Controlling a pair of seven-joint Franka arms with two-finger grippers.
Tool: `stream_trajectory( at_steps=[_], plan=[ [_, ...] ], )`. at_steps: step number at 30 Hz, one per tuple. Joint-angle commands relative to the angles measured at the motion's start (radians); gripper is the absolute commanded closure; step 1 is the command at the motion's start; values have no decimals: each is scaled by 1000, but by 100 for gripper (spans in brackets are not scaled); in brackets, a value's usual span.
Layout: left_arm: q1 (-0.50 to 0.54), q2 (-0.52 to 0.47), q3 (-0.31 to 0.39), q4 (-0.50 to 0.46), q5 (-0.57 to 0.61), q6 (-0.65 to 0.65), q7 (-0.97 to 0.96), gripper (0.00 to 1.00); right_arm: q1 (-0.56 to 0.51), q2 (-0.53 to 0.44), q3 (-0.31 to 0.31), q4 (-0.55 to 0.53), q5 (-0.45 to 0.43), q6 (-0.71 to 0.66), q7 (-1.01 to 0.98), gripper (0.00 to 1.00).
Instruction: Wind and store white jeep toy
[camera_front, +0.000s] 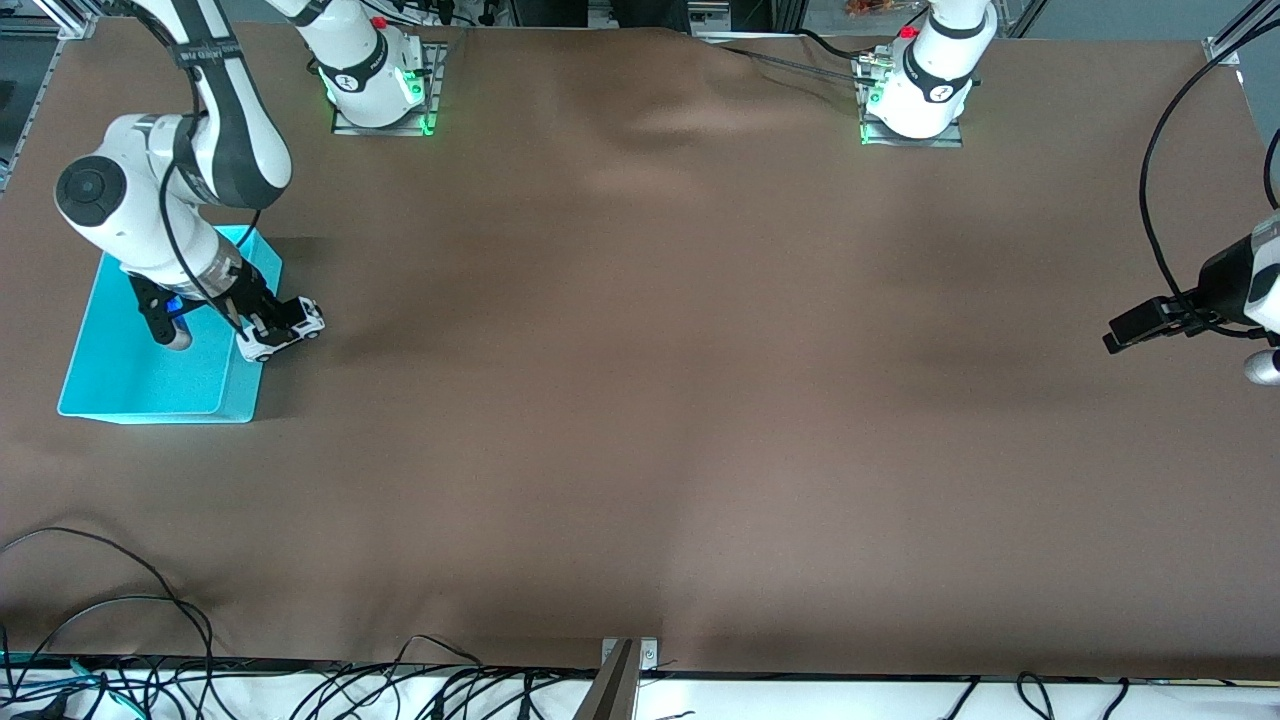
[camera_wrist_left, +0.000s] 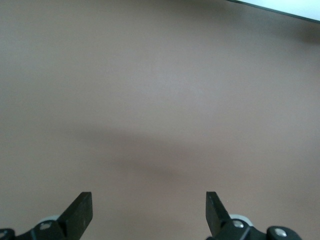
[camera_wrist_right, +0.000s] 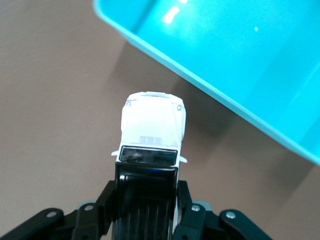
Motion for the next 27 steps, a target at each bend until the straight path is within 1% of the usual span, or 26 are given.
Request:
stream_trajectory(
  at_steps=[1,3,8,13,16,20,24,27],
  plan=[
    [0,4,2,17,-27,-19,16,0,-11,-57,7,4,-6,-53,-128,100],
    [0,4,2,17,-27,-19,16,0,-16,-60,-5,8,-13,-68,-186,100],
    [0,4,2,17,-27,-20,16,0,-20,-61,-72,33,-17,-142,-376,100],
    [0,4,2,17,-27,-20,16,0,-22,-61,-171,40,-36,-176,-574,100],
    [0,4,2,17,-29,-20,16,0,-22,-58,-218,40,-49,-176,-666,100],
    [0,6,2,17,-27,-20,16,0,-22,-49,-272,40,-91,-164,-746,100],
    [0,6,2,19,-27,-20,16,0,-22,-12,-310,39,-128,-161,-812,100],
    [0,8,2,23,-27,-19,18,0,-26,15,-335,33,-151,-133,-862,100]
  ],
)
